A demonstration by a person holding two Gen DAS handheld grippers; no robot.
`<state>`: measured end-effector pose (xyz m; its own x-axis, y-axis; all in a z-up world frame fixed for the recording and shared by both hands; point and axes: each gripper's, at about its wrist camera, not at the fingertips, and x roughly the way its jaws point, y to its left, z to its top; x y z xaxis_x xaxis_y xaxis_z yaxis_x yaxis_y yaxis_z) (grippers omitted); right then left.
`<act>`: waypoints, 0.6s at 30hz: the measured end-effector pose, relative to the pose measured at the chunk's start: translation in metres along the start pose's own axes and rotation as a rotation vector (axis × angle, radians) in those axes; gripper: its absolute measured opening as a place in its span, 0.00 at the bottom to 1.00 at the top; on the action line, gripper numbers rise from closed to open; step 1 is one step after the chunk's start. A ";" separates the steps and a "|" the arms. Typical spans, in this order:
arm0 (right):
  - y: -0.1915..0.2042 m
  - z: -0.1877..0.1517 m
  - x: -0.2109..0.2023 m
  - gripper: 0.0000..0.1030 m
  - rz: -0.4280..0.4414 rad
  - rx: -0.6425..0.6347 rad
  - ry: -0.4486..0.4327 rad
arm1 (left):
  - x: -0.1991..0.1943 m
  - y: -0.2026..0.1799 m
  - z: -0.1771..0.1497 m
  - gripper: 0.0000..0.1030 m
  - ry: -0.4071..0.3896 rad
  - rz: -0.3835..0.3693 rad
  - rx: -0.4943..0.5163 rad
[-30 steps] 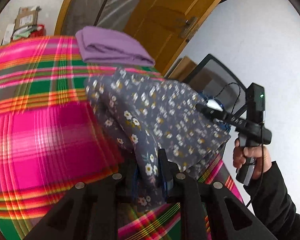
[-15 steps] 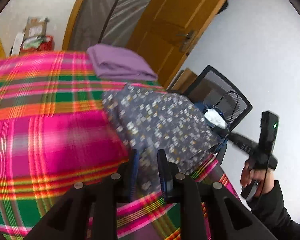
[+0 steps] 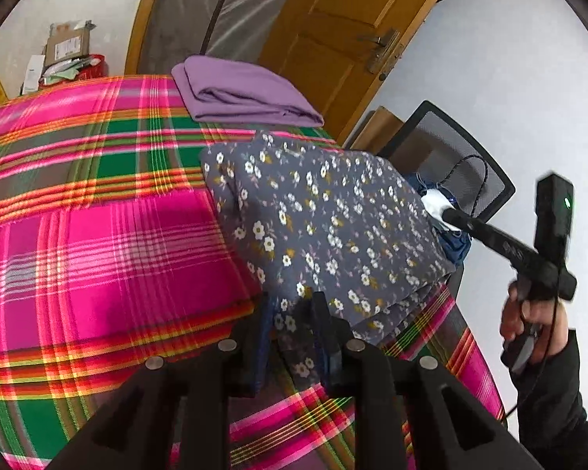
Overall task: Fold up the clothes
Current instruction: 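Carry the folded garment with both grippers toward the lilac cloth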
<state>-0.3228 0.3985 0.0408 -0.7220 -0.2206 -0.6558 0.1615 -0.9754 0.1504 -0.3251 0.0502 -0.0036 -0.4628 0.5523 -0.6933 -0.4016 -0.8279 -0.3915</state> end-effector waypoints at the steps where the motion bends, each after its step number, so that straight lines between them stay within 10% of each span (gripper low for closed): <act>1: 0.004 0.008 0.006 0.07 0.004 -0.014 0.000 | -0.004 -0.002 0.001 0.20 -0.018 0.007 0.005; 11: 0.004 0.056 0.093 0.07 0.003 0.021 0.118 | 0.012 -0.005 0.038 0.20 -0.074 0.007 0.025; 18: -0.009 0.043 0.058 0.11 0.050 0.091 0.048 | 0.037 0.018 0.039 0.13 -0.027 -0.009 -0.017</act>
<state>-0.3949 0.3943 0.0333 -0.6815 -0.2706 -0.6800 0.1332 -0.9595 0.2483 -0.3802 0.0592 -0.0131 -0.4801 0.5623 -0.6733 -0.3926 -0.8241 -0.4083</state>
